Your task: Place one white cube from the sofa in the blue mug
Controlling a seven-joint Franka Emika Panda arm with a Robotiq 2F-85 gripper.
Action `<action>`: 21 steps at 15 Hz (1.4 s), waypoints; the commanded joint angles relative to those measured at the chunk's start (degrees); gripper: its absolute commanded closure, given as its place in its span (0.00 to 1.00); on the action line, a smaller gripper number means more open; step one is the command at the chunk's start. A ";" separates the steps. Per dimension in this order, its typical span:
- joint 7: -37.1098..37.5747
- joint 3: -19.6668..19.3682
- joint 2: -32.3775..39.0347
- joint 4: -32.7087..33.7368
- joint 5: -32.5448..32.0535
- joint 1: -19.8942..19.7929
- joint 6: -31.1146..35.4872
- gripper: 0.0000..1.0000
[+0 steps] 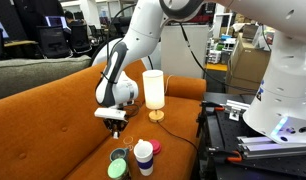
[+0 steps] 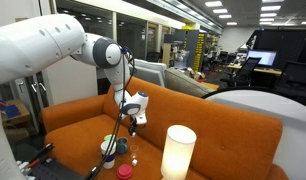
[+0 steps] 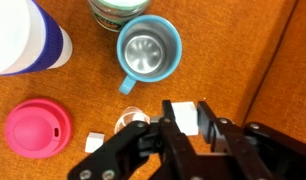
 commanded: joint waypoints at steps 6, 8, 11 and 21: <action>-5.99 -1.78 5.70 9.95 -3.21 3.39 -13.90 0.93; -6.11 -1.98 7.01 12.26 -4.20 4.20 -16.84 0.93; -5.84 -2.60 8.96 15.50 -5.18 5.08 -20.60 0.93; -5.47 -3.05 11.81 21.20 -4.82 4.88 -23.67 0.05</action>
